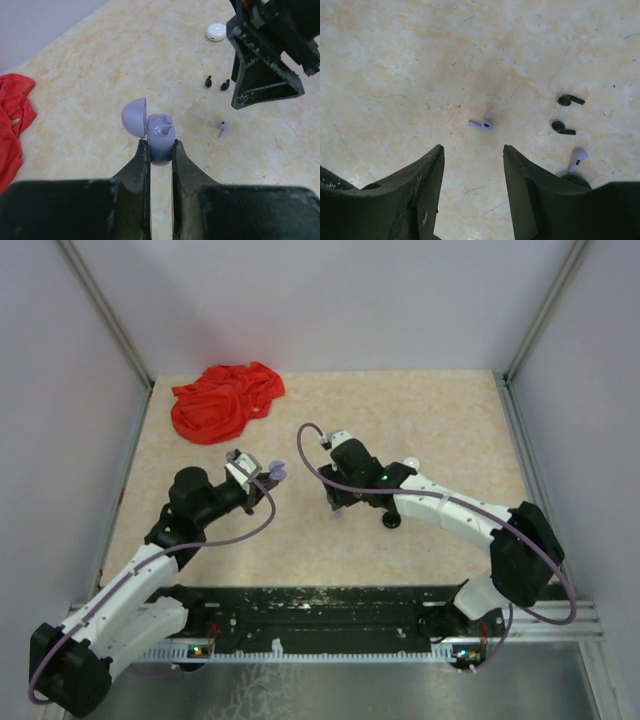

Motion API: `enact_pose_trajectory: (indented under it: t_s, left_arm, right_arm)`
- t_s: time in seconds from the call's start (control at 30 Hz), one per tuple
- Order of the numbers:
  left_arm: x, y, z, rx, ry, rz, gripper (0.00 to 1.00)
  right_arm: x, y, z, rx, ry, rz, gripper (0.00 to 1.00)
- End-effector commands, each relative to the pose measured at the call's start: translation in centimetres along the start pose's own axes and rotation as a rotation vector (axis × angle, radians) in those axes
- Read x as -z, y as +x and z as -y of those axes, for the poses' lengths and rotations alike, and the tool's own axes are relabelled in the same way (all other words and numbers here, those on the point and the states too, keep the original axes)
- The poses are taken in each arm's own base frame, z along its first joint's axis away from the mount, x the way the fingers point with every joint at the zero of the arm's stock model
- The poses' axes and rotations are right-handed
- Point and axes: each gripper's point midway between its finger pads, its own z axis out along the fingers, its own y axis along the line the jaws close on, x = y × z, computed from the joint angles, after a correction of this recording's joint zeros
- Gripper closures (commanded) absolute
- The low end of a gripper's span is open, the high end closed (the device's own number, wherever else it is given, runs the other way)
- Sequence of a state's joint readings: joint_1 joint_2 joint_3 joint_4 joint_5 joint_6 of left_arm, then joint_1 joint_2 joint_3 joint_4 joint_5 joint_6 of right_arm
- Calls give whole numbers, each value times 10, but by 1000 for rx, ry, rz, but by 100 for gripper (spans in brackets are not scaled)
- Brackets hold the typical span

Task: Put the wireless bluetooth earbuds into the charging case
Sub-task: Pick up the earbud from the center of the board.

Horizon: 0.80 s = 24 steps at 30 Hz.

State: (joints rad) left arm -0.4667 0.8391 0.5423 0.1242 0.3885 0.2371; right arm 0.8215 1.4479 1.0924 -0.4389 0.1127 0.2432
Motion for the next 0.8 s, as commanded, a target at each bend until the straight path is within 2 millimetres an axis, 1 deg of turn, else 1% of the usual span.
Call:
enact_pose_trajectory:
  t_s: [0.0, 0.13, 0.23, 0.3, 0.33, 0.4, 0.5, 0.6, 0.77]
  left_arm:
    - [3, -17, -10, -19, -52, 34, 99]
    - [2, -16, -11, -16, -54, 28, 99]
    - [2, -16, -10, -11, -52, 28, 99]
    - [1, -16, -10, -9, -51, 28, 99]
    - [1, -15, -10, -8, -48, 26, 99]
    - [1, -15, -9, -6, -44, 25, 99]
    - [0, -15, -9, -2, -40, 21, 99]
    - [0, -14, -8, 2, -36, 19, 99]
    - [-1, -13, -7, 6, -30, 10, 99]
  right_arm:
    - [-20, 6, 5, -123, 78, -11, 50]
    - [-42, 27, 8, -140, 127, -65, 51]
    - [-53, 39, 9, -149, 156, -93, 53]
    - [-57, 41, 7, -158, 155, -93, 55]
    - [-65, 51, 8, -156, 163, -119, 56]
    - [-72, 57, 6, -161, 163, -133, 58]
    - [-78, 63, 6, -159, 173, -143, 59]
    - [-84, 64, 5, -159, 175, -134, 60]
    - [-88, 66, 9, -168, 200, -122, 63]
